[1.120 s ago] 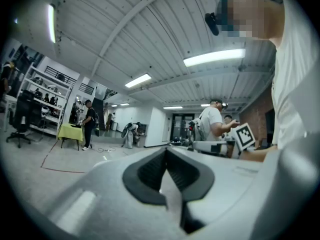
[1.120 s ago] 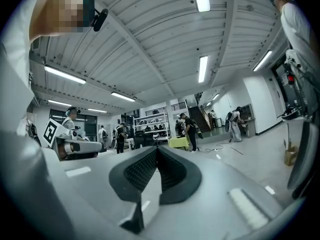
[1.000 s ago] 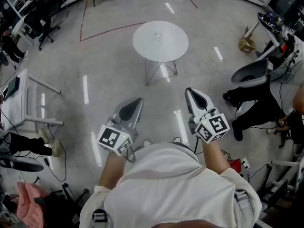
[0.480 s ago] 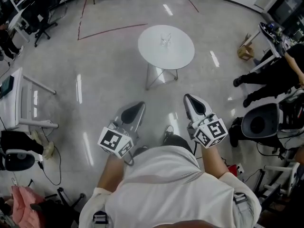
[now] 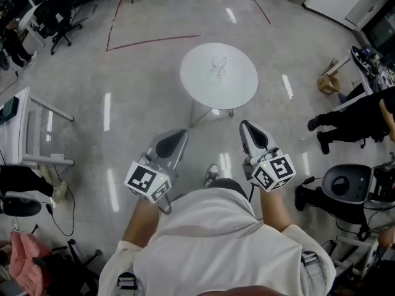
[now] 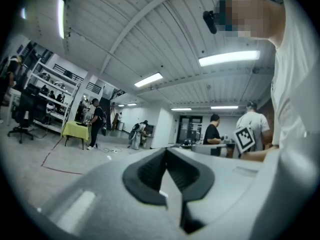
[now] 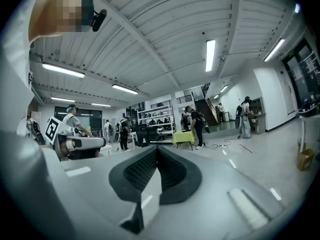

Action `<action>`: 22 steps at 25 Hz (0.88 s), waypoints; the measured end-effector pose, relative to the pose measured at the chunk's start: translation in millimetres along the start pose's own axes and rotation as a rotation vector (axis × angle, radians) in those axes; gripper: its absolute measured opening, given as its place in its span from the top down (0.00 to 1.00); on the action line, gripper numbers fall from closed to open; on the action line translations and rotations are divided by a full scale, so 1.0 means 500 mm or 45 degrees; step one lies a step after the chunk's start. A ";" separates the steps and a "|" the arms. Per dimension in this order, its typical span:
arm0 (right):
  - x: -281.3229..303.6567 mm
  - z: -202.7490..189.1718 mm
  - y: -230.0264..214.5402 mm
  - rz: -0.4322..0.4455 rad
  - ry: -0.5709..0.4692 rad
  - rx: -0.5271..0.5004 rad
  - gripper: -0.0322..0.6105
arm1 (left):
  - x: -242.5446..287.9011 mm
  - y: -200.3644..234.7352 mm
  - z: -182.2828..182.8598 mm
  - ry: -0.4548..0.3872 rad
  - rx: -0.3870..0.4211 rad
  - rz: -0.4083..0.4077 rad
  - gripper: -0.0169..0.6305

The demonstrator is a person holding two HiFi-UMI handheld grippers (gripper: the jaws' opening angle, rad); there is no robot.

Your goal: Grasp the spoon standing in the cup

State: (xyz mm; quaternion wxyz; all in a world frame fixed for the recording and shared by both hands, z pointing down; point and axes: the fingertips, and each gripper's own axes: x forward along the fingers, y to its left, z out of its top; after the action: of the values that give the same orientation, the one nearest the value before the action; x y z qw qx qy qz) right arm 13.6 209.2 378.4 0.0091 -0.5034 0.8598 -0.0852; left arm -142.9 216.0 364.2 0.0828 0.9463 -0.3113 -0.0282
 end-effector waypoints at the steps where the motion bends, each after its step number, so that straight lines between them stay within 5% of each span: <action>1: 0.010 0.004 -0.034 0.001 0.000 0.008 0.94 | 0.034 0.005 0.003 0.000 0.008 0.005 0.97; 12: 0.098 0.010 -0.418 -0.046 0.053 0.192 0.94 | 0.389 0.029 0.020 0.057 0.019 0.008 0.97; 22: 0.240 -0.034 -0.547 -0.099 0.142 0.262 0.94 | 0.545 0.180 -0.010 0.118 -0.016 -0.038 0.97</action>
State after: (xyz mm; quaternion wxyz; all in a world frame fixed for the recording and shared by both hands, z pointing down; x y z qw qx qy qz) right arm 189.2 -23.7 446.4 0.0096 -0.5274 0.8254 -0.2012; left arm 24.1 -16.5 384.4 0.1024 0.9506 -0.2927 0.0125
